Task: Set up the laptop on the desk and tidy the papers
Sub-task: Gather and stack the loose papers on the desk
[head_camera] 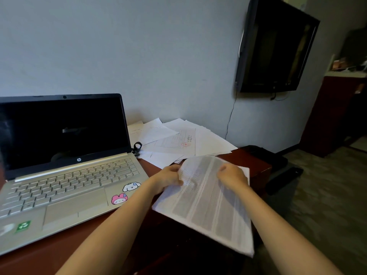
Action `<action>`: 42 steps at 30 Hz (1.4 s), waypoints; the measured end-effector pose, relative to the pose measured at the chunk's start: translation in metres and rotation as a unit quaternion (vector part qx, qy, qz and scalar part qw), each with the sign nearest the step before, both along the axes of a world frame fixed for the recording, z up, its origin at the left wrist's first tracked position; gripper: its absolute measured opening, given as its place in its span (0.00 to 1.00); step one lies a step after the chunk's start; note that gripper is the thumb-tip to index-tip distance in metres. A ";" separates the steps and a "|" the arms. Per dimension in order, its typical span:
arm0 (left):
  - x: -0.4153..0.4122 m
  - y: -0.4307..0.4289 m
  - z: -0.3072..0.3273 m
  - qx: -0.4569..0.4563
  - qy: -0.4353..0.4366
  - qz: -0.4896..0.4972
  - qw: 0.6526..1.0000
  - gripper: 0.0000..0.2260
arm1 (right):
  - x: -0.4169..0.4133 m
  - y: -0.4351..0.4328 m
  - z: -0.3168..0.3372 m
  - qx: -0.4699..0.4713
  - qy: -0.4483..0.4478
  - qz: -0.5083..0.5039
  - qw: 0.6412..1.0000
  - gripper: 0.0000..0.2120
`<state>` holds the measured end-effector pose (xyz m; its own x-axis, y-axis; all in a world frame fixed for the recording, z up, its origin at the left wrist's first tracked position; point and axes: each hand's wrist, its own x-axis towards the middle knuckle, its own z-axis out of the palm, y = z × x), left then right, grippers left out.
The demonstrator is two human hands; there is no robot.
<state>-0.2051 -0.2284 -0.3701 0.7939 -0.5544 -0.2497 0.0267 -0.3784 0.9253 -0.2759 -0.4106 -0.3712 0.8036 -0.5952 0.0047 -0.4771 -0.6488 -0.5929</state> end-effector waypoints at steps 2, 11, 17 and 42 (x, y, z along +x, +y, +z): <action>-0.004 0.002 0.005 -0.013 0.001 -0.042 0.999 0.19 | -0.008 -0.008 -0.001 -0.025 0.016 -0.054 0.998 0.10; 0.002 -0.027 0.014 -0.141 -0.023 0.112 0.983 0.16 | -0.011 -0.023 0.007 0.216 -0.148 -0.164 0.951 0.24; 0.029 -0.035 0.008 -0.078 -0.088 0.213 0.970 0.07 | -0.009 -0.036 -0.004 0.378 -0.171 -0.174 0.893 0.14; 0.093 -0.054 -0.019 0.429 -0.370 -0.057 0.822 0.23 | 0.023 -0.065 -0.023 0.359 -0.245 -0.216 0.874 0.12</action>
